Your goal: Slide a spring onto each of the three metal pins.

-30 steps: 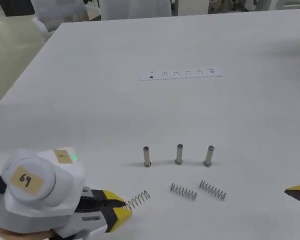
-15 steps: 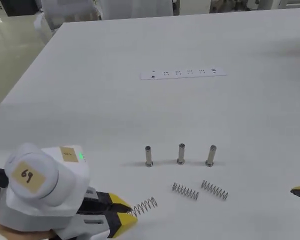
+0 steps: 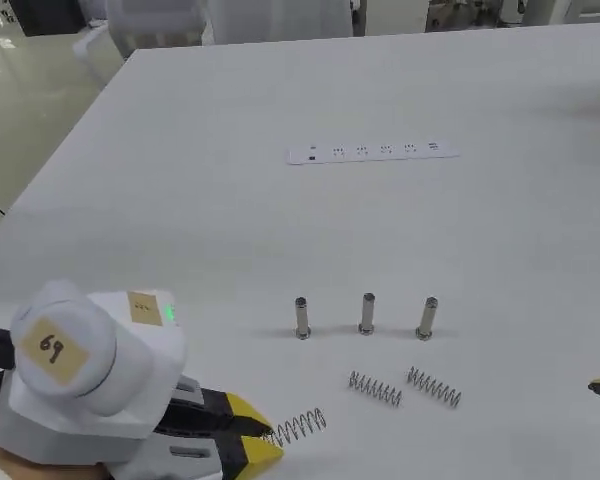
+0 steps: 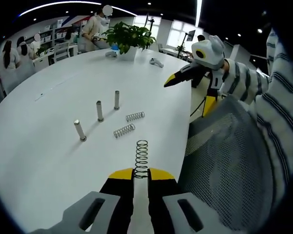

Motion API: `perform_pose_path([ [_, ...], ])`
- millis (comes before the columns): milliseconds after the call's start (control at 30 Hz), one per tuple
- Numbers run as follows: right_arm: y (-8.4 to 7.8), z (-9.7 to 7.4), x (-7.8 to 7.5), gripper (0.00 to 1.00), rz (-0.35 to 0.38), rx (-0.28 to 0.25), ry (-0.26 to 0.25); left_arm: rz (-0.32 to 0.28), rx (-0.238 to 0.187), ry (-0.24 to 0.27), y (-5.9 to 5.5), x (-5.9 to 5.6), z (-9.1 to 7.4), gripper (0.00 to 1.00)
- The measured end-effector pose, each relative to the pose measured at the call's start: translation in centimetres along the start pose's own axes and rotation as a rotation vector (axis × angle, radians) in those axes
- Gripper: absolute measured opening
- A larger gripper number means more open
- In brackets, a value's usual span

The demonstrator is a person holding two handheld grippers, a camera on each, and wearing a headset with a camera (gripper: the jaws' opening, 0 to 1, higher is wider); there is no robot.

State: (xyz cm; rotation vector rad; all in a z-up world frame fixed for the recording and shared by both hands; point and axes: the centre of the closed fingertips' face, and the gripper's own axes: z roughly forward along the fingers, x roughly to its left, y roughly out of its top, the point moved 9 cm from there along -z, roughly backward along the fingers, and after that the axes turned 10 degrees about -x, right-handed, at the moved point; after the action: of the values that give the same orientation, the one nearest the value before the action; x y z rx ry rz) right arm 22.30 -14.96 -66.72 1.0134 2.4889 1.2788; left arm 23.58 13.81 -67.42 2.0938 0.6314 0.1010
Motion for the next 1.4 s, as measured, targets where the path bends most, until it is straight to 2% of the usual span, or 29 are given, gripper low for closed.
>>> perform_pose_path([
  [267,0.0,-0.1,0.0,0.97,-0.004,0.005,0.000,0.039,0.016,-0.026,0.6,-0.5,0.3,0.03],
  [633,-0.1,0.0,-0.1,0.98,-0.001,0.009,0.003,0.075,0.015,-0.067,1.4,-1.2,0.9,0.03],
  [1000,0.2,0.0,0.0,0.97,-0.014,0.005,0.009,0.098,0.020,-0.092,1.6,-1.2,1.3,0.03],
  [1400,0.2,-0.2,0.2,0.96,-0.018,0.009,0.002,0.125,0.047,-0.114,1.4,-1.6,1.1,0.03],
])
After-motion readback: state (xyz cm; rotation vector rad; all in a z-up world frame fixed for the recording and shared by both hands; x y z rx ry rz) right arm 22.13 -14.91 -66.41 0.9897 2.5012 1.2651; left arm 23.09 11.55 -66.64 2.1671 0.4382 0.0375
